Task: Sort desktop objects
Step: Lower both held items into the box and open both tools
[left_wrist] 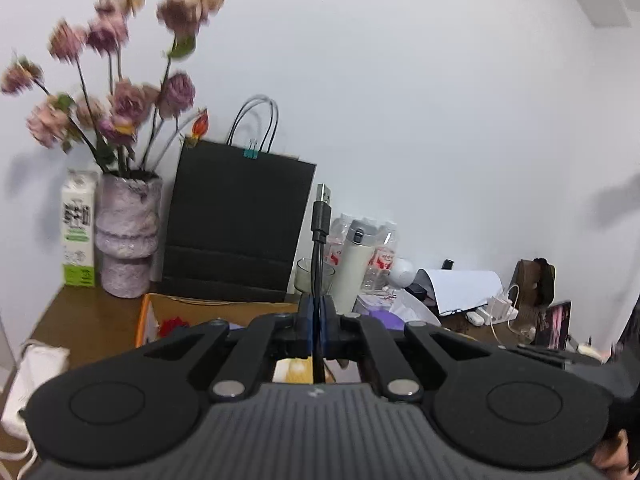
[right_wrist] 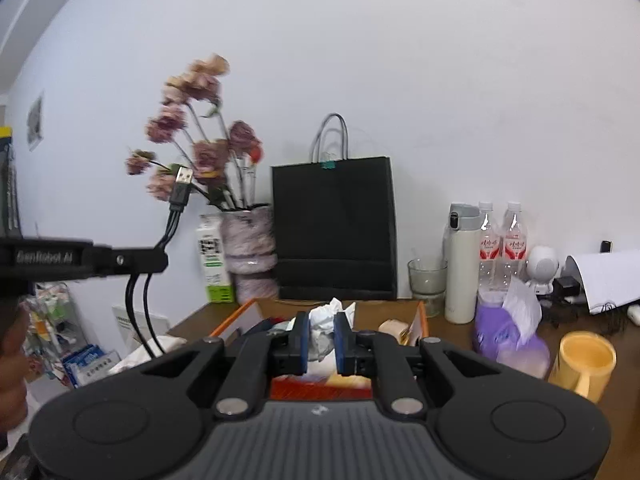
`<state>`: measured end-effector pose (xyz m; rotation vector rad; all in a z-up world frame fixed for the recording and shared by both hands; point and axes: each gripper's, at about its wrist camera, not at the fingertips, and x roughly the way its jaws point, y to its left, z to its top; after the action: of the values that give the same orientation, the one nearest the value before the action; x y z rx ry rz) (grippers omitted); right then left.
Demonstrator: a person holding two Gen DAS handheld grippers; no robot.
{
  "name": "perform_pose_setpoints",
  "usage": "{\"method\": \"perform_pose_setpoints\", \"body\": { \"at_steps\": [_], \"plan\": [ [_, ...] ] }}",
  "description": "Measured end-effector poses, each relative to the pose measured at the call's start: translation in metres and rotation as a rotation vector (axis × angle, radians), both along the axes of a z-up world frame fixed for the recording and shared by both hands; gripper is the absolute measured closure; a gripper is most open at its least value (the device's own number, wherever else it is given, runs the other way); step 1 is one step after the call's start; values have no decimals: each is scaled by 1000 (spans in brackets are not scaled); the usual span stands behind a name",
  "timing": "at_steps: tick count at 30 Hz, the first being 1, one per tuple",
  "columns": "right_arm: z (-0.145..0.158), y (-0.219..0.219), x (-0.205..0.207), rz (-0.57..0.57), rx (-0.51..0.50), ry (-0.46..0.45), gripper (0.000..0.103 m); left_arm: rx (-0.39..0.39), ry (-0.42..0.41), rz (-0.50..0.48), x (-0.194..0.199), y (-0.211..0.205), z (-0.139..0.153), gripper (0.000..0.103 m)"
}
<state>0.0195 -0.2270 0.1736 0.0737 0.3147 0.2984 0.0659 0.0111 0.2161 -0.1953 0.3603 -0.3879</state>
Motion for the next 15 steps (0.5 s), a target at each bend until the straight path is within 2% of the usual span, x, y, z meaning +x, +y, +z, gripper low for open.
{"method": "perform_pose_setpoints", "body": {
  "at_steps": [3, 5, 6, 8, 10, 11, 12, 13, 14, 15],
  "plan": [
    [10, -7, 52, -13, 26, 66, 92, -10, 115, -75, 58, -3, 7, 99],
    [8, -10, 89, -11, 28, 124, 92, -42, 229, -108, 101, -4, -2, 99],
    [5, -11, 108, -13, 32, 156, 92, -23, 282, -118, 122, -7, -9, 99],
    [-8, -10, 150, -8, 18, 246, 92, 17, 336, -95, 157, -14, -26, 99],
    [-30, -7, 194, -38, -26, 361, 91, 123, 391, -137, 195, -29, -52, 97],
    [-43, -5, 215, -24, -50, 429, 91, 166, 422, -166, 211, -36, -68, 86],
    [-59, -2, 236, -9, -58, 508, 87, 252, 438, -184, 227, -46, -89, 72],
    [-77, 1, 257, -12, -79, 582, 86, 354, 458, -163, 243, -60, -116, 35],
    [-97, 8, 278, -22, -128, 643, 66, 413, 466, -97, 252, -67, -139, 35],
    [-113, 14, 292, -41, -168, 656, 54, 425, 458, -46, 260, -69, -158, 34]
  ]
}}
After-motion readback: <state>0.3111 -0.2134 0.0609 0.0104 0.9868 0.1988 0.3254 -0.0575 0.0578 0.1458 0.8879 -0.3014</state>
